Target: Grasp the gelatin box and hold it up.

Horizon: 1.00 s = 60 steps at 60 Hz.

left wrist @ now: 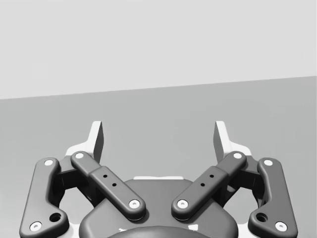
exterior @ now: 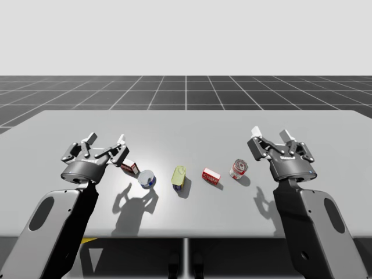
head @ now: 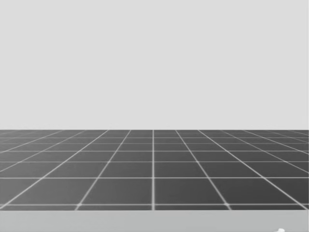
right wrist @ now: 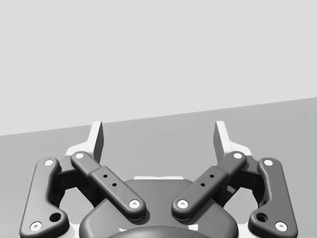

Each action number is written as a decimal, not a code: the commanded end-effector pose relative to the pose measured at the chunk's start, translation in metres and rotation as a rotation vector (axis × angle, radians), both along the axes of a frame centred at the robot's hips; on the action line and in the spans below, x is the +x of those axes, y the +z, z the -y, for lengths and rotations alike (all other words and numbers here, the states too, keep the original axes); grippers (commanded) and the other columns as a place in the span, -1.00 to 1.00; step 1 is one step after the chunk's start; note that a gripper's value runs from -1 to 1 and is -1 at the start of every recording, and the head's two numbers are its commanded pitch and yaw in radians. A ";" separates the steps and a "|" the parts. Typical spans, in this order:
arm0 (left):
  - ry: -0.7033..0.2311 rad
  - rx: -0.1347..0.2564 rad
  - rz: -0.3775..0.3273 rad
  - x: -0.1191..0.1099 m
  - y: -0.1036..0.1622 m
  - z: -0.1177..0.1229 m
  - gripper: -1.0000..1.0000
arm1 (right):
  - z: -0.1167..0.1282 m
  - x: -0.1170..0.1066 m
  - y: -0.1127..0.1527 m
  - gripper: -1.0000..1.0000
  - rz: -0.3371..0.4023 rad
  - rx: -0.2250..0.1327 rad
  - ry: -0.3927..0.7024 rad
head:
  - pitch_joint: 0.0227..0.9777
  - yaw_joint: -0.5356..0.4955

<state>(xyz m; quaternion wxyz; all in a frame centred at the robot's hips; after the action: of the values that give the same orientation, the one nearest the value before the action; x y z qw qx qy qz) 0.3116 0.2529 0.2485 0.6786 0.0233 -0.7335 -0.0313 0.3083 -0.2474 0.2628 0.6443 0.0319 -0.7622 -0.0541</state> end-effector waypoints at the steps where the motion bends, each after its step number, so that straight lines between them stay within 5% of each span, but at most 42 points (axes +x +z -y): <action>1: 0.002 0.009 0.002 0.000 0.000 0.000 -1.00 | -0.001 -0.002 -0.001 -1.00 -0.003 0.017 -0.015 | -0.87 0.03; 14: 0.003 0.009 0.002 0.000 0.000 0.000 -1.00 | 0.001 0.000 0.000 -1.00 -0.014 0.000 0.019 | -0.75 0.02; 45: 0.009 0.038 0.000 0.001 -0.001 0.001 -1.00 | 0.003 0.003 0.000 -1.00 -0.019 -0.018 -0.003 | 0.33 -0.16; 60: 0.005 0.040 0.004 0.001 0.000 0.002 -1.00 | 0.003 0.003 0.000 -1.00 -0.014 -0.034 -0.002 | 0.64 -0.27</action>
<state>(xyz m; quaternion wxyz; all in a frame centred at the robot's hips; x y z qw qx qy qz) 0.3123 0.2518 0.2477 0.6773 0.0388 -0.7334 -0.0429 0.3113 -0.2502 0.2625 0.6510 0.0220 -0.7574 -0.0450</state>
